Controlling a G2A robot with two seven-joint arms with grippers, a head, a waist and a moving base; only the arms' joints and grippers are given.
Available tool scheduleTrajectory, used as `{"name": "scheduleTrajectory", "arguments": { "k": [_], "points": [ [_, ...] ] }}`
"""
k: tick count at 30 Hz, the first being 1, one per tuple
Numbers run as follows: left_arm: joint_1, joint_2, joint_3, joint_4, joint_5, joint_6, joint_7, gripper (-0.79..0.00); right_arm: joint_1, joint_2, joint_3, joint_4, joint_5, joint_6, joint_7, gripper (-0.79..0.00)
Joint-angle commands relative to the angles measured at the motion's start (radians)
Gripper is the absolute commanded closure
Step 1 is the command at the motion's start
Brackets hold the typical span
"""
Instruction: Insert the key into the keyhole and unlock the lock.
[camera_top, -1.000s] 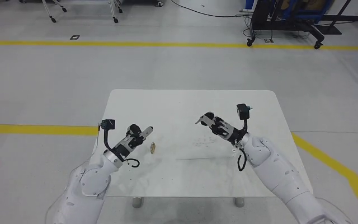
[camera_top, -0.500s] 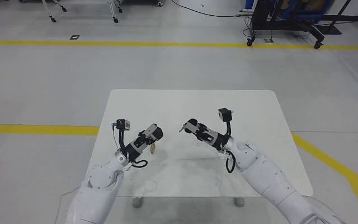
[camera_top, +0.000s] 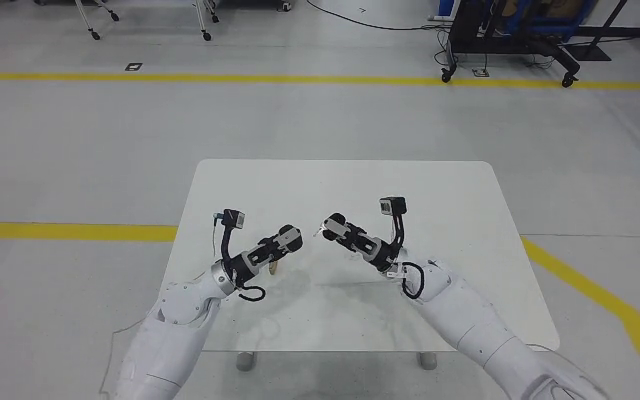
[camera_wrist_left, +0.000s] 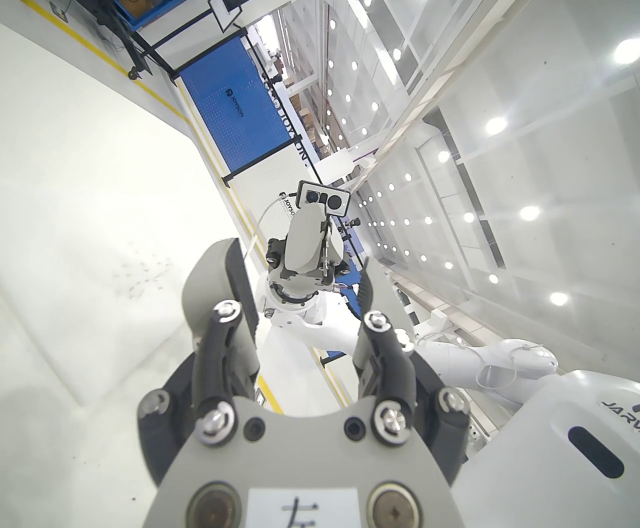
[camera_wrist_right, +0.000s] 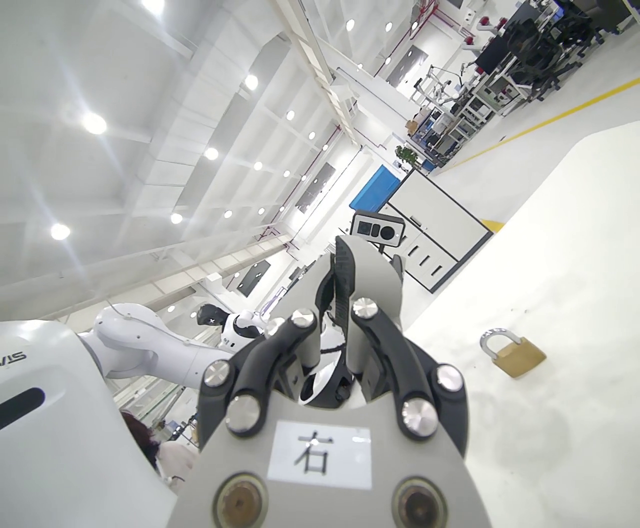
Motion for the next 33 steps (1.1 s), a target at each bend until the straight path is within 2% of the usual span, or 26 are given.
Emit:
{"name": "scheduleTrajectory", "arguments": {
  "k": [1, 12, 15, 18, 22, 26, 30, 33],
  "points": [
    [-0.002, 0.000, 0.006, 0.003, 0.001, 0.001, -0.001, -0.188, 0.002, -0.004, -0.008, 0.005, 0.014, 0.010, 0.020, 0.000],
    [-0.022, 0.001, 0.029, 0.027, 0.001, -0.007, -0.014, -0.215, 0.028, -0.041, -0.038, 0.065, 0.014, 0.069, 0.021, 0.000],
    [-0.025, 0.002, 0.031, 0.030, 0.006, -0.007, -0.015, -0.185, 0.032, -0.049, -0.039, 0.073, 0.011, 0.072, 0.022, 0.000],
    [-0.026, 0.002, 0.034, 0.032, 0.013, -0.006, -0.009, -0.092, 0.035, -0.054, -0.040, 0.079, 0.008, 0.080, 0.034, 0.000],
    [-0.026, 0.003, 0.036, 0.031, 0.027, -0.008, 0.002, -0.083, 0.037, -0.060, -0.037, 0.087, 0.016, 0.081, 0.051, 0.000],
    [-0.027, 0.004, 0.040, 0.029, 0.050, -0.005, 0.017, -0.099, 0.039, -0.066, -0.032, 0.093, 0.028, 0.078, 0.067, 0.000],
    [-0.027, 0.005, 0.044, 0.028, 0.057, -0.002, 0.027, -0.194, 0.041, -0.070, -0.021, 0.103, 0.032, 0.077, 0.072, 0.000],
    [-0.028, 0.006, 0.047, 0.028, 0.067, -0.001, 0.030, -0.188, 0.039, -0.072, -0.014, 0.106, 0.032, 0.079, 0.075, 0.000]
  ]
}}
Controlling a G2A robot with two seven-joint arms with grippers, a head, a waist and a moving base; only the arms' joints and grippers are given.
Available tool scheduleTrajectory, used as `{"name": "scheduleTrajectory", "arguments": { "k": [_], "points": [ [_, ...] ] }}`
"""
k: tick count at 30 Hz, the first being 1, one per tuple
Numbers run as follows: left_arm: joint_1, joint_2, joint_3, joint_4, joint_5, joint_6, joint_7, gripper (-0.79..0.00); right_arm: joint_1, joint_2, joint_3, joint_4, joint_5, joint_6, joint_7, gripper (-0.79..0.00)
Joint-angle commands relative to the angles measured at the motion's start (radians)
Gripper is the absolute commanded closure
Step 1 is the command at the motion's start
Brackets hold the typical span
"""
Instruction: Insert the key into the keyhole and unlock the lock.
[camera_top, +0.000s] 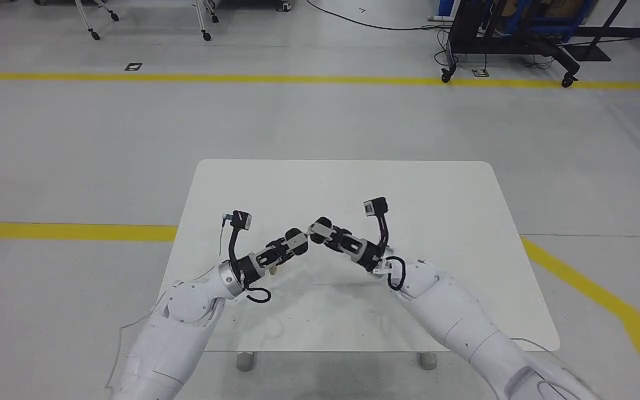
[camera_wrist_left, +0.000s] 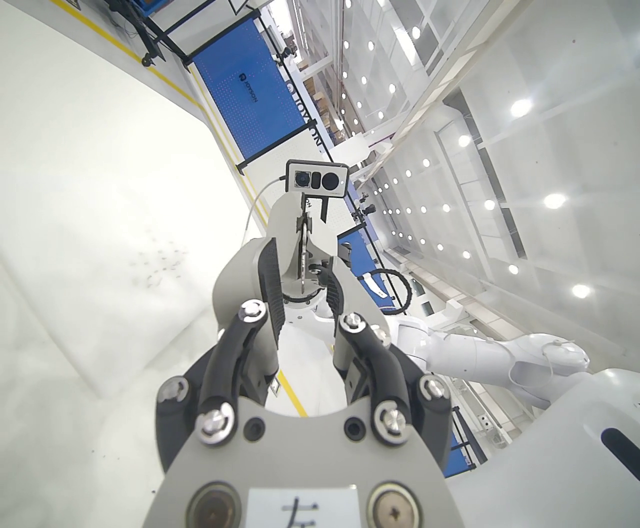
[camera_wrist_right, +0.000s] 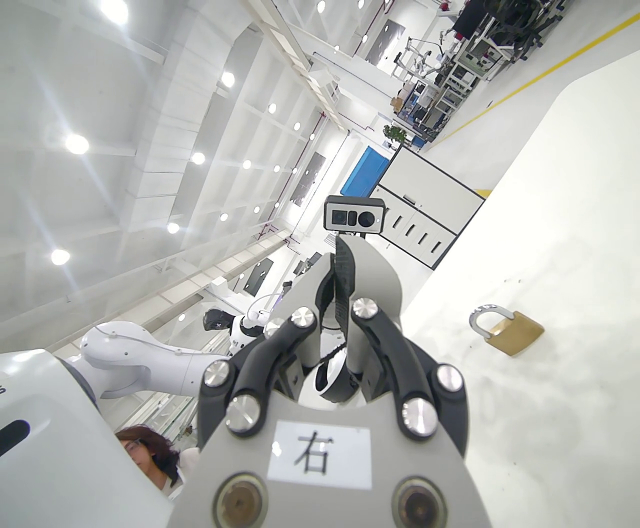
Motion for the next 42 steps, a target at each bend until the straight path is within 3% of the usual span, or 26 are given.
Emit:
{"name": "scheduleTrajectory", "arguments": {
  "k": [1, 5, 14, 15, 16, 17, 34, 37, 38, 42],
  "points": [
    [-0.001, 0.000, 0.003, 0.000, 0.006, 0.000, 0.002, -0.172, -0.001, -0.001, 0.004, 0.001, -0.001, 0.002, 0.003, 0.000],
    [-0.001, 0.001, 0.003, 0.001, 0.010, 0.001, 0.014, 0.000, -0.005, -0.005, 0.009, 0.000, -0.002, 0.007, 0.016, 0.000],
    [0.001, 0.002, 0.005, -0.001, 0.016, 0.008, 0.050, 0.000, -0.005, -0.010, 0.026, 0.001, -0.010, 0.011, 0.045, 0.000],
    [0.001, 0.002, 0.005, -0.001, 0.016, 0.008, 0.050, 0.000, -0.005, -0.010, 0.030, 0.000, -0.012, 0.009, 0.047, -0.120],
    [0.001, 0.002, 0.005, 0.000, 0.015, 0.009, 0.050, 0.000, -0.005, -0.010, 0.034, -0.001, -0.015, 0.006, 0.047, -0.523],
    [0.000, 0.003, 0.006, 0.000, 0.014, 0.011, 0.049, 0.000, -0.005, -0.010, 0.037, -0.003, -0.018, 0.004, 0.048, -0.785],
    [0.000, 0.003, -0.009, 0.014, -0.048, 0.027, 0.070, 0.000, -0.005, -0.012, 0.052, -0.015, -0.019, 0.000, 0.043, -0.785],
    [0.006, 0.004, 0.006, -0.011, -0.010, 0.030, 0.058, 0.000, 0.028, 0.000, 0.066, -0.010, -0.307, 0.020, 0.032, -0.785],
    [0.006, 0.004, 0.013, -0.016, -0.010, 0.029, 0.032, 0.000, 0.019, 0.002, 0.066, -0.023, -0.338, -0.005, 0.032, -0.785],
    [-0.020, 0.012, 0.023, -0.004, -0.040, 0.038, -0.117, 0.000, 0.046, 0.040, 0.097, 0.001, -0.484, -0.121, 0.212, -0.785]
  ]
}}
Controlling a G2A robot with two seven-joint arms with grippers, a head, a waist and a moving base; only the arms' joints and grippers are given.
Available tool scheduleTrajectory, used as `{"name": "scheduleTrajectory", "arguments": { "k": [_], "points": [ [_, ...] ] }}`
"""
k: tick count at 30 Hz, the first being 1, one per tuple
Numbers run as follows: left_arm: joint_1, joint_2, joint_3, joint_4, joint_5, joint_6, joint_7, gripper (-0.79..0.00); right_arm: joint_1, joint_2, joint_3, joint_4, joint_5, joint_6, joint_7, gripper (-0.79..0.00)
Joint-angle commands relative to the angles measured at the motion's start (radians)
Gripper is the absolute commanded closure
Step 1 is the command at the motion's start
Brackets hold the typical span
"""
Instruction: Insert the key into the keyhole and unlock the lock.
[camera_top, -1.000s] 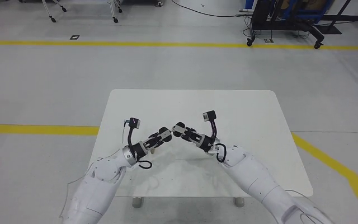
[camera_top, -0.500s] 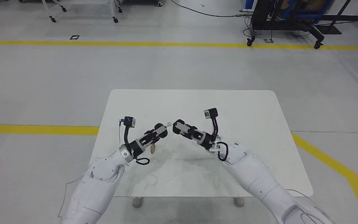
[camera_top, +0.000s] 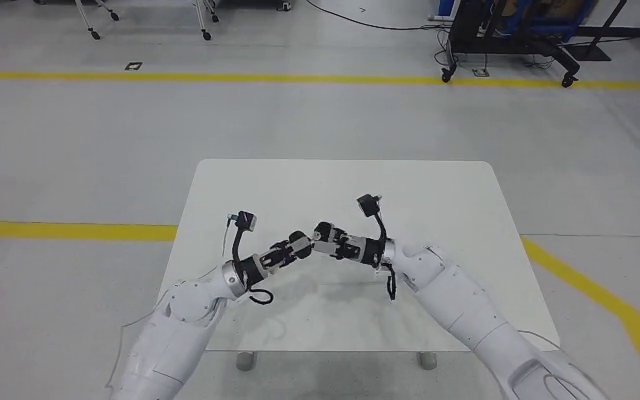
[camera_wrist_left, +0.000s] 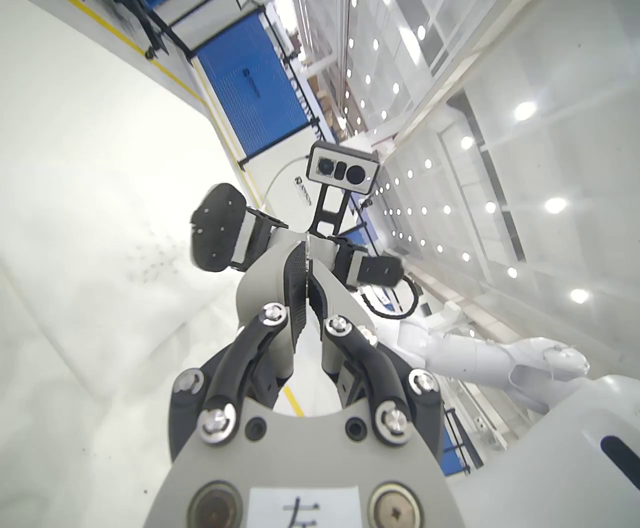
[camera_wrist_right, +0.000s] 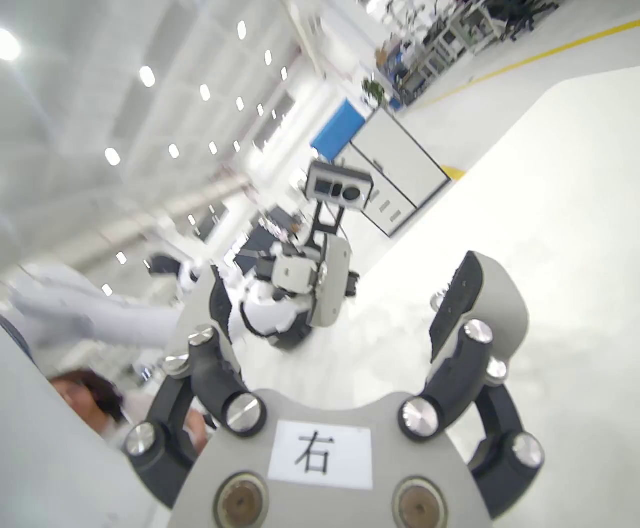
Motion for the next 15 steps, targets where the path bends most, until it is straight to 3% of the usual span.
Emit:
{"name": "scheduleTrajectory", "arguments": {
  "k": [1, 3, 5, 9, 14, 15],
  "points": [
    [-0.012, 0.004, -0.003, 0.013, -0.026, -0.001, -0.061, 0.000, 0.003, 0.019, 0.025, 0.004, -0.041, -0.044, 0.113, -0.785],
    [-0.018, 0.005, -0.002, 0.018, -0.045, -0.007, -0.092, 0.000, 0.002, 0.038, 0.055, -0.005, -0.005, -0.052, 0.164, -0.773],
    [-0.022, 0.008, 0.001, 0.022, -0.044, -0.012, -0.122, 0.000, -0.004, 0.055, 0.072, -0.032, 0.054, -0.039, 0.208, -0.613],
    [-0.033, 0.012, 0.026, 0.020, -0.055, -0.001, -0.226, 0.000, -0.014, 0.085, 0.069, -0.086, 0.141, 0.025, 0.272, -0.579],
    [-0.047, 0.017, 0.024, 0.033, -0.036, 0.005, -0.239, 0.000, -0.007, 0.108, 0.035, -0.112, 0.241, 0.082, 0.329, -0.388],
    [-0.048, 0.018, 0.025, 0.031, -0.019, 0.007, -0.229, 0.000, -0.005, 0.112, 0.028, -0.116, 0.254, 0.088, 0.335, -0.379]
  ]
}}
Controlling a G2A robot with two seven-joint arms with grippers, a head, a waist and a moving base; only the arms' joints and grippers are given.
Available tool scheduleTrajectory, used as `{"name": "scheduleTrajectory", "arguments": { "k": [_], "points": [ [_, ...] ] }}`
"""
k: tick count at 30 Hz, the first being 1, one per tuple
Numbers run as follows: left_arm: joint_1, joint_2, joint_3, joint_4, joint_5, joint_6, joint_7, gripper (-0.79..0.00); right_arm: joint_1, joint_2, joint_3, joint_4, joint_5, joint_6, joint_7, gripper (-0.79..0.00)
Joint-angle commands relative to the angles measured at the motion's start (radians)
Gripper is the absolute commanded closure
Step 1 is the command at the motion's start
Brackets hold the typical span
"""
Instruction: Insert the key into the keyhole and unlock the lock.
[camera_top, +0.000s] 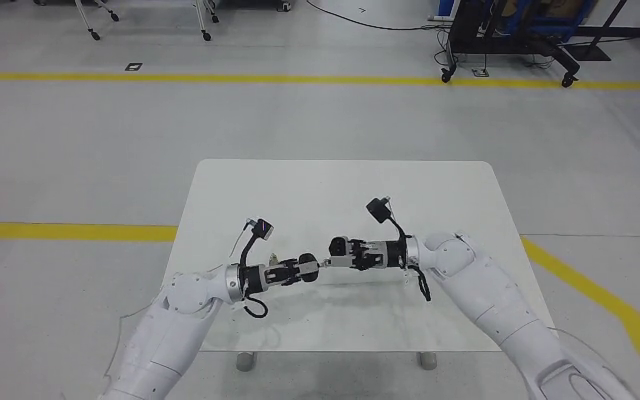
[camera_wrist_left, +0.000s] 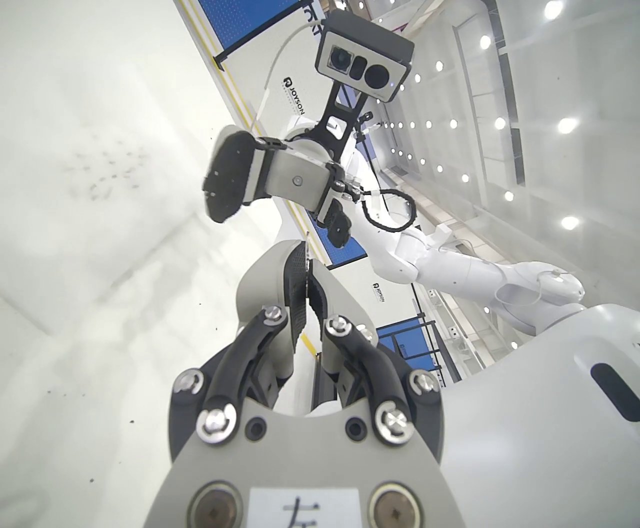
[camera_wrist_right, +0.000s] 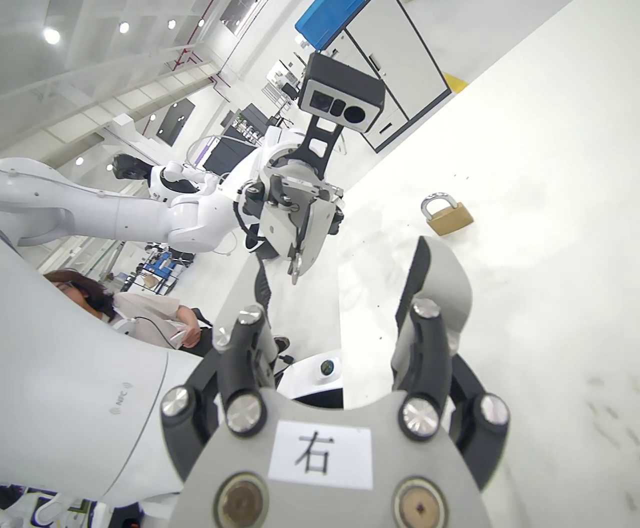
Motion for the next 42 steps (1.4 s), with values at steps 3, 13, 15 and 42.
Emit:
{"name": "scheduleTrajectory", "arguments": {
  "k": [3, 13, 15, 42],
  "points": [
    [0.001, 0.002, 0.008, -0.009, 0.052, 0.007, 0.034, 0.000, 0.005, 0.014, -0.028, -0.015, 0.046, 0.015, 0.015, -0.302],
    [0.005, 0.006, 0.020, -0.020, 0.070, -0.007, 0.062, 0.000, 0.030, 0.048, -0.093, -0.027, 0.119, 0.068, 0.068, -0.302],
    [0.005, 0.007, 0.022, -0.021, 0.069, -0.013, 0.061, 0.000, 0.036, 0.051, -0.105, -0.024, 0.125, 0.068, 0.068, -0.280],
    [-0.003, 0.020, 0.042, -0.026, 0.079, -0.003, 0.096, -0.785, 0.090, 0.068, -0.208, 0.019, 0.207, 0.014, 0.014, 0.000]
  ]
}}
